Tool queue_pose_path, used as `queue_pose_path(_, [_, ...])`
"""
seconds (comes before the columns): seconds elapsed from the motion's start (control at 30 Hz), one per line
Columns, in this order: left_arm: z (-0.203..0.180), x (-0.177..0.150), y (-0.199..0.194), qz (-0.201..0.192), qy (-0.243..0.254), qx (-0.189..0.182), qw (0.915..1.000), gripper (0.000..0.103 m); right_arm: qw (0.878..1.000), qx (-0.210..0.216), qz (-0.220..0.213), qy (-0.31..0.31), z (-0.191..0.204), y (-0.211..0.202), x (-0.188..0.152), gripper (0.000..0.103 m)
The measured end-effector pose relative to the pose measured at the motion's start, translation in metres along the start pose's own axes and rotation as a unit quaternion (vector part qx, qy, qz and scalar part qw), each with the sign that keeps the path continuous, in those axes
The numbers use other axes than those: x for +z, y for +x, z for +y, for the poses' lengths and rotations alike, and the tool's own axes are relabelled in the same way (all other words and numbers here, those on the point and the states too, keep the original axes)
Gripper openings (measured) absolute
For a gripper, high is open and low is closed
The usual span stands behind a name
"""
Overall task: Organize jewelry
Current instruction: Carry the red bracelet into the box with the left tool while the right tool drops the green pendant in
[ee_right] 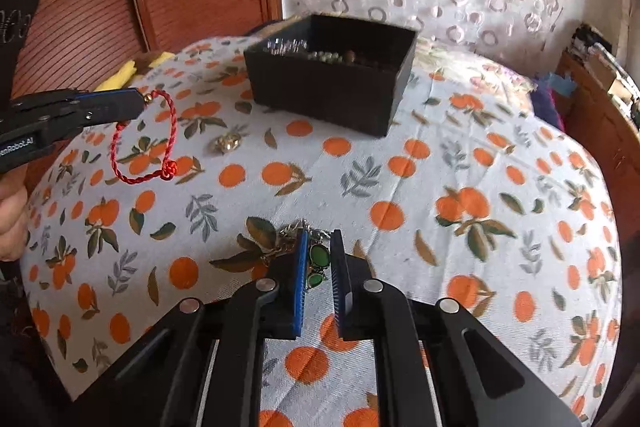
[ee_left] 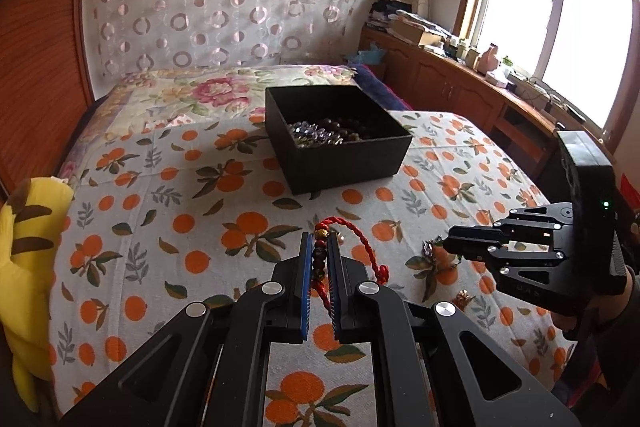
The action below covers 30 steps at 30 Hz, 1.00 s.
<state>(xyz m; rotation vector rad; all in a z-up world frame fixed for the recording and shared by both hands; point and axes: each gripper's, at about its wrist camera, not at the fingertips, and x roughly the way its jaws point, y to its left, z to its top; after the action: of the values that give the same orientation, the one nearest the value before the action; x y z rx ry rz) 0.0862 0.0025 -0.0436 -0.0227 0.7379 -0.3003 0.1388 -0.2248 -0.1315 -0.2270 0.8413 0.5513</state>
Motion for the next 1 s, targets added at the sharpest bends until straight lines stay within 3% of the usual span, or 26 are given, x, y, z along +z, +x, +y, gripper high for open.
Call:
queue_pose_path(0.5, [-0.013,0.033,-0.019,-0.041,0.021,0.008,0.9989,0.006,0.995,-0.016,-0.099,-0.022,-0.005,-0.076,0.039,0.013])
queue_pose_path(1.0, [-0.005,0.074,-0.002,-0.054,0.022,0.021,0.9981,0.007,0.989,-0.008,-0.144,-0.045,-0.018,-0.083,0.097,0.013])
